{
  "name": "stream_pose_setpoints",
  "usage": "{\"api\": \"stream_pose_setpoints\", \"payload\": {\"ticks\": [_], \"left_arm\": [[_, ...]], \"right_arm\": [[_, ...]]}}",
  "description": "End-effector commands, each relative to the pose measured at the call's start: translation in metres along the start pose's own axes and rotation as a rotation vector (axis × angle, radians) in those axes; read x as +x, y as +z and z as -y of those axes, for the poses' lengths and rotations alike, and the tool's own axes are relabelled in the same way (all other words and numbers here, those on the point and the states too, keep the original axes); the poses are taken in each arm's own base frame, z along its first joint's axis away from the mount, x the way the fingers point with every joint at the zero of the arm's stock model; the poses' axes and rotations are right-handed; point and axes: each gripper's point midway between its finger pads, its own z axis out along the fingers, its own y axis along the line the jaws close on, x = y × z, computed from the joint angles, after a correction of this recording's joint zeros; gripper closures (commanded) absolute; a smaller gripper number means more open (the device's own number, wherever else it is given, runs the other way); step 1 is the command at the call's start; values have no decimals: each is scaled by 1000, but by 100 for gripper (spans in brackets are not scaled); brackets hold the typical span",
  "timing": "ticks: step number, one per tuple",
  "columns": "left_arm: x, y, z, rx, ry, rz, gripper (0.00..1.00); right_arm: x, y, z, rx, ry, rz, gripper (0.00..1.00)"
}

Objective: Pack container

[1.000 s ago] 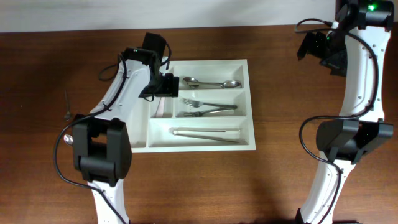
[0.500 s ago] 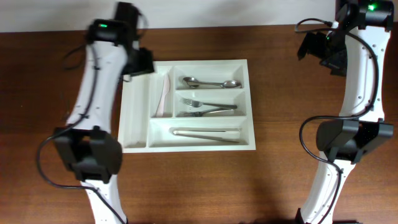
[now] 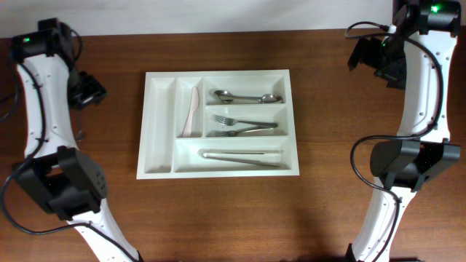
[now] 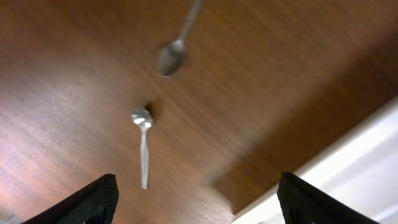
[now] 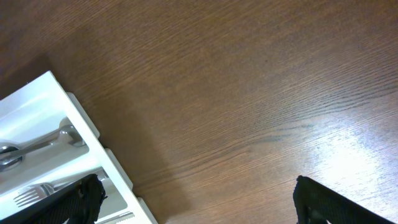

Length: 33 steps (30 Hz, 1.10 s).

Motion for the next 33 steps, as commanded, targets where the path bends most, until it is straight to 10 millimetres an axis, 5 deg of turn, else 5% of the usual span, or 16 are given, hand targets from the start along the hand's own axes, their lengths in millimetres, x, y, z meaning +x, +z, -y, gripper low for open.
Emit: {"api": "stream_pose_setpoints", "payload": {"ticks": [1, 8, 33], "left_arm": [[-1, 23, -20, -42, -3, -44, 14], [4, 72, -32, -71, 38, -125, 15], [-17, 148, -21, -46, 121, -73, 15]], "right_arm": [[0, -7, -1, -10, 9, 11, 1], [0, -7, -1, -10, 9, 11, 1], [0, -7, -1, -10, 9, 11, 1]]}}
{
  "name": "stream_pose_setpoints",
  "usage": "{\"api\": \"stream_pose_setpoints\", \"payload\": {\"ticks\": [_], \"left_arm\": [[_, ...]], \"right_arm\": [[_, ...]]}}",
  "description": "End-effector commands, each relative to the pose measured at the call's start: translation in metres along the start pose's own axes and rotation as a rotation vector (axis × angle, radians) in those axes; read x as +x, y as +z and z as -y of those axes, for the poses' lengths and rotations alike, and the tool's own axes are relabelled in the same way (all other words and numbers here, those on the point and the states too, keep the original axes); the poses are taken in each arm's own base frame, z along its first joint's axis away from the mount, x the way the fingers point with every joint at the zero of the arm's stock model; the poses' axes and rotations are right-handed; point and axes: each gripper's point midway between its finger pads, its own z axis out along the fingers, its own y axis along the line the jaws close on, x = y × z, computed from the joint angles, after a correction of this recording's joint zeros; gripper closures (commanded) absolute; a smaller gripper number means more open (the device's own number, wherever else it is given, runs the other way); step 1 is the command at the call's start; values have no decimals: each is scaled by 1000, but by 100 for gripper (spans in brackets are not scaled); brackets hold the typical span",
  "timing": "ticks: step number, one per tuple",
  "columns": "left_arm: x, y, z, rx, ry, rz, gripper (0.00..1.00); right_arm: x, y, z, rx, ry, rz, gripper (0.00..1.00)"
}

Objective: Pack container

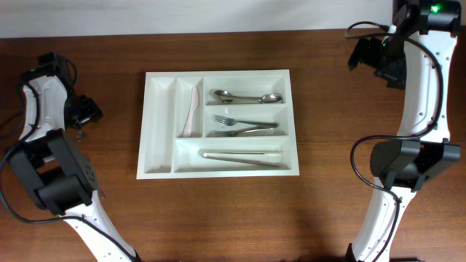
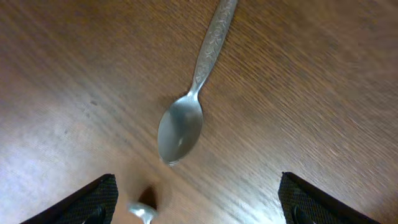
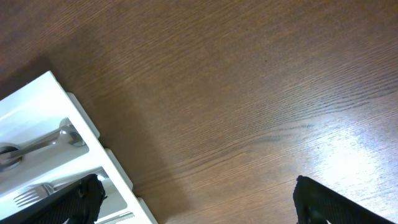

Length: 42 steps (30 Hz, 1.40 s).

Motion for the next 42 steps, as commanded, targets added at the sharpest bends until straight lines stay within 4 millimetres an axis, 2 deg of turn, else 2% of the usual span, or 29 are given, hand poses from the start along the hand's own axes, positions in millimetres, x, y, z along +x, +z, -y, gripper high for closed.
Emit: {"api": "stream_pose_setpoints", "payload": {"ticks": [1, 8, 16, 24, 27, 30, 37, 42], "left_arm": [[6, 30, 0, -19, 39, -57, 14], [12, 58, 12, 14, 87, -105, 15], [8, 70, 18, 38, 114, -100, 15], [1, 92, 6, 39, 85, -94, 20], [-1, 94, 6, 93, 61, -98, 20], [-1, 93, 16, 211, 45, -112, 21], [9, 88, 28, 303, 37, -158, 30], [22, 86, 27, 302, 38, -215, 47]], "right_arm": [[0, -7, -1, -10, 9, 11, 1], [0, -7, -1, -10, 9, 11, 1], [0, -7, -1, -11, 9, 12, 1], [0, -7, -1, -11, 9, 12, 1], [0, -7, -1, -11, 9, 12, 1], [0, -7, -1, -11, 9, 12, 1], [0, -7, -1, -11, 9, 12, 1], [0, -7, -1, -11, 9, 12, 1]]}}
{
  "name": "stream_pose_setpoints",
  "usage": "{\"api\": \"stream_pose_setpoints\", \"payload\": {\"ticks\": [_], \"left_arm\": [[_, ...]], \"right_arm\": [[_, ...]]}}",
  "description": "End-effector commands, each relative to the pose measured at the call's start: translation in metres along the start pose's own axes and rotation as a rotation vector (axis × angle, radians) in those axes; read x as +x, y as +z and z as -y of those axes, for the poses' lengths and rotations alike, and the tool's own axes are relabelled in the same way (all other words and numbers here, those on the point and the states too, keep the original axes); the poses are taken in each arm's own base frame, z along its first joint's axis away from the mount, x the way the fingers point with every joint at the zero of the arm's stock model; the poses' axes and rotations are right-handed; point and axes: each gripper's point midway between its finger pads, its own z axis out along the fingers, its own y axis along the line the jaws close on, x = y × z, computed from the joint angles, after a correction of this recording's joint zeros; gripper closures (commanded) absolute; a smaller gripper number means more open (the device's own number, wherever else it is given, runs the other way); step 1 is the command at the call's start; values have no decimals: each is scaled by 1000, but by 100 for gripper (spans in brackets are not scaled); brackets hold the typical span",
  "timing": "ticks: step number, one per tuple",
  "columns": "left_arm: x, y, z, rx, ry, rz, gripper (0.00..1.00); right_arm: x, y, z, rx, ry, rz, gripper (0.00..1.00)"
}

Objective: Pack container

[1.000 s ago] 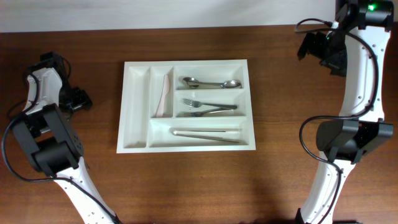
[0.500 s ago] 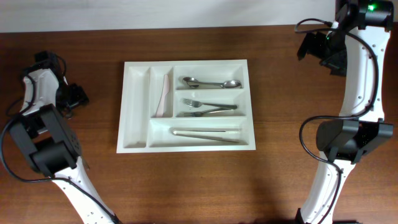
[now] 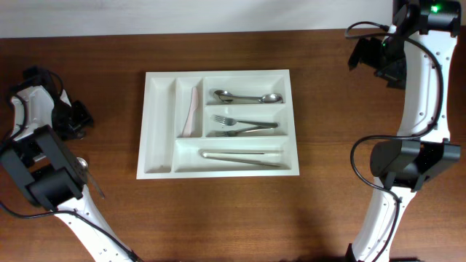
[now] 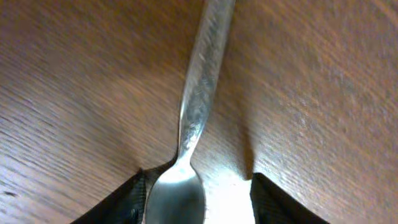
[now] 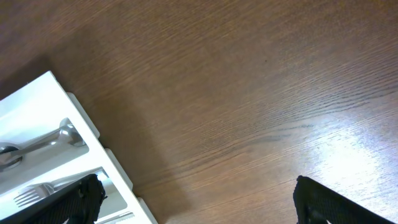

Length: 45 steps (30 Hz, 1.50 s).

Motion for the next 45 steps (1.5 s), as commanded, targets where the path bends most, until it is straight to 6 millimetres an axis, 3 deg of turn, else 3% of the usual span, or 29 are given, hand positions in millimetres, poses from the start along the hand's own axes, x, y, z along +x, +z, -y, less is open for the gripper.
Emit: {"api": "stream_pose_setpoints", "payload": {"ticks": [1, 8, 12, 20, 25, 38, 45], "left_arm": [[36, 40, 9, 59, -9, -167, 48], [47, 38, 7, 49, -13, -215, 55], [48, 38, 6, 47, -14, -219, 68], [40, 40, -2, -4, -13, -182, 67], [40, 40, -3, -4, -14, -181, 96], [40, 40, -3, -4, -14, -182, 94], [42, 39, -2, -5, -14, -190, 82]], "right_arm": [[0, -7, -1, -10, 9, 11, 1], [0, -7, -1, -10, 9, 11, 1], [0, -7, -1, -10, 9, 11, 1], [0, -7, -1, -10, 9, 11, 1], [0, -7, -1, -10, 9, 11, 1], [0, -7, -1, -10, 9, 11, 1], [0, -7, -1, -10, 9, 11, 1]]}}
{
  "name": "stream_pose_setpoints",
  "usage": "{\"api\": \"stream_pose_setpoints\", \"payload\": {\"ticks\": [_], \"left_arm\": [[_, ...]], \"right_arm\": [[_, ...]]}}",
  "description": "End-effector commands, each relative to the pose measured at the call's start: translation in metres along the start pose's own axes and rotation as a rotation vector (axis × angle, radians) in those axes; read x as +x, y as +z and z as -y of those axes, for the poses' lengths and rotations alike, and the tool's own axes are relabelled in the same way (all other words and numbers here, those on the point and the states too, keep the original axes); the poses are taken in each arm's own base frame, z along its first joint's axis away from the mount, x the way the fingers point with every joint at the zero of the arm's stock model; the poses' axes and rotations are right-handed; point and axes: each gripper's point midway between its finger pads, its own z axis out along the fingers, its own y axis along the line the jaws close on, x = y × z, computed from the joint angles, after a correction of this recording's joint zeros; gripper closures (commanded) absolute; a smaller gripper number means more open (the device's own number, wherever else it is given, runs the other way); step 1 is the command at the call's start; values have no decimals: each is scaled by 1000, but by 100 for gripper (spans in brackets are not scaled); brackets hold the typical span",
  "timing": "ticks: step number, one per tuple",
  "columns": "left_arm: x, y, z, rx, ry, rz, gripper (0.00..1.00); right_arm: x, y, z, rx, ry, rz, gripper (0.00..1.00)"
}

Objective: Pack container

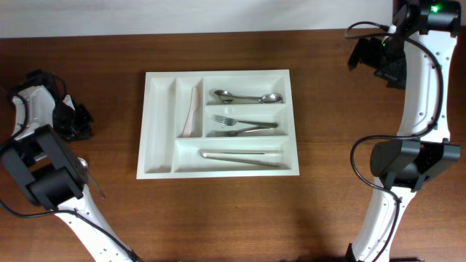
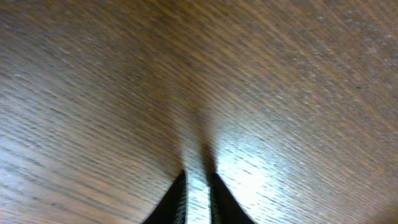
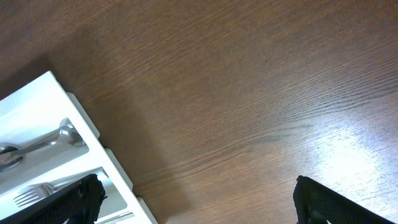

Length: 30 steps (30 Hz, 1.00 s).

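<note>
The white cutlery tray point(image 1: 218, 73) lies mid-table and holds a pale knife point(image 1: 194, 113), two spoons point(image 1: 247, 97), two forks point(image 1: 244, 127) and tongs point(image 1: 242, 156). My left gripper point(image 1: 75, 122) is down at the table left of the tray. In the left wrist view my left gripper point(image 2: 196, 178) has its fingers drawn close on a thin pale strip, the spoon's handle point(image 2: 198, 193); the rest of the spoon is blurred or hidden. My right gripper point(image 3: 199, 196) hangs open and empty above the table beyond the tray's far right corner point(image 3: 56, 112).
A small spoon point(image 1: 81, 166) lies on the wood beside the left arm's base. The left arm's body point(image 1: 51, 182) stands at the near left and the right arm's point(image 1: 408, 164) at the right.
My left gripper has gone from open, astride the large spoon's handle, to shut on it. It has shifted a little on the table. The right arm has not moved.
My left gripper hung open left of the tray with two loose spoons below it. Then it was nearer the larger spoon, then low with its fingers either side of the neck. Now it is shut on the handle. The right gripper stayed open and still.
</note>
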Motion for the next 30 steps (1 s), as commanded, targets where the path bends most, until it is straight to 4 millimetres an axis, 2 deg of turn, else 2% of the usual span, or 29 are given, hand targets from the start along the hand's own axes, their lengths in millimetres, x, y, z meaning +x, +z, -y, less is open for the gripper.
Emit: {"api": "stream_pose_setpoints", "payload": {"ticks": [1, 9, 20, 22, 25, 30], "left_arm": [[19, 40, -6, -18, -6, -106, 81], [27, 39, -3, -19, -3, -140, 69], [44, 36, 8, -28, 23, -198, 70], [46, 33, 12, -31, 35, -200, 73], [48, 23, 21, -35, 57, -191, 73], [50, -20, 41, -30, 104, -118, 74]], "right_arm": [[0, -7, -1, -11, 9, 12, 1], [0, -7, -1, -11, 9, 12, 1], [0, -7, -1, -11, 9, 12, 1], [0, -7, -1, -11, 9, 12, 1], [0, -7, -1, -11, 9, 12, 1], [0, -7, -1, -11, 9, 12, 1]]}}
